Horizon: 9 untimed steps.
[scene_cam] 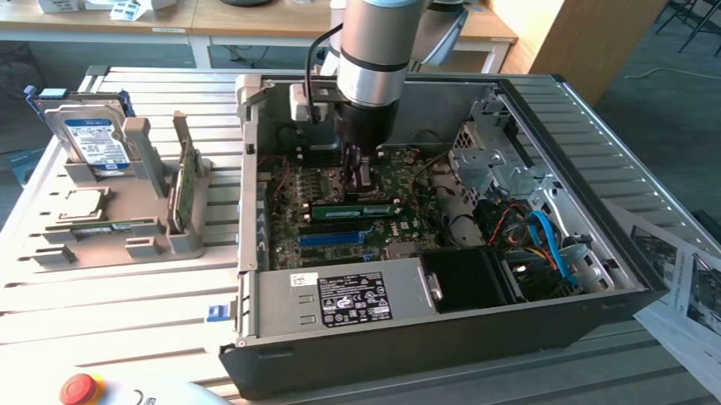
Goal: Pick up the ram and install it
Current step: 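Press down the ram until it locks into place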
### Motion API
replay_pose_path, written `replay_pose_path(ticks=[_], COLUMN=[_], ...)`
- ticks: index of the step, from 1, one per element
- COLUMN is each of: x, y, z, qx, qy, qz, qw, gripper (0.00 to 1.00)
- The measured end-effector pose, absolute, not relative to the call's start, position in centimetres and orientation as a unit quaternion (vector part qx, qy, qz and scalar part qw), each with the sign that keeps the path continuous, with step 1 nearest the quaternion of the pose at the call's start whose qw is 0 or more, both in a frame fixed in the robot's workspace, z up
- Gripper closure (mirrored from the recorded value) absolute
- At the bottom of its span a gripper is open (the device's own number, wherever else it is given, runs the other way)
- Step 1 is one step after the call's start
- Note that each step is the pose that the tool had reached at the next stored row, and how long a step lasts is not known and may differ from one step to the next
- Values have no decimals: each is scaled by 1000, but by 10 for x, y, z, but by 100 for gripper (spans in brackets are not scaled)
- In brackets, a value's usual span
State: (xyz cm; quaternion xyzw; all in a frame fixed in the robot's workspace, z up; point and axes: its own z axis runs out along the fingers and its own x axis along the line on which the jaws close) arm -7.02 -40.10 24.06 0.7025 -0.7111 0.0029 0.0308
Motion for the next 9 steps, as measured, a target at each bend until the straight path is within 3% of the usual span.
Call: replay_pose_path(ticks=[9], x=[-72], y=[-402], z=[241], qx=[703], qy=[-711], qz=[3], qw=[31], gripper=[89])
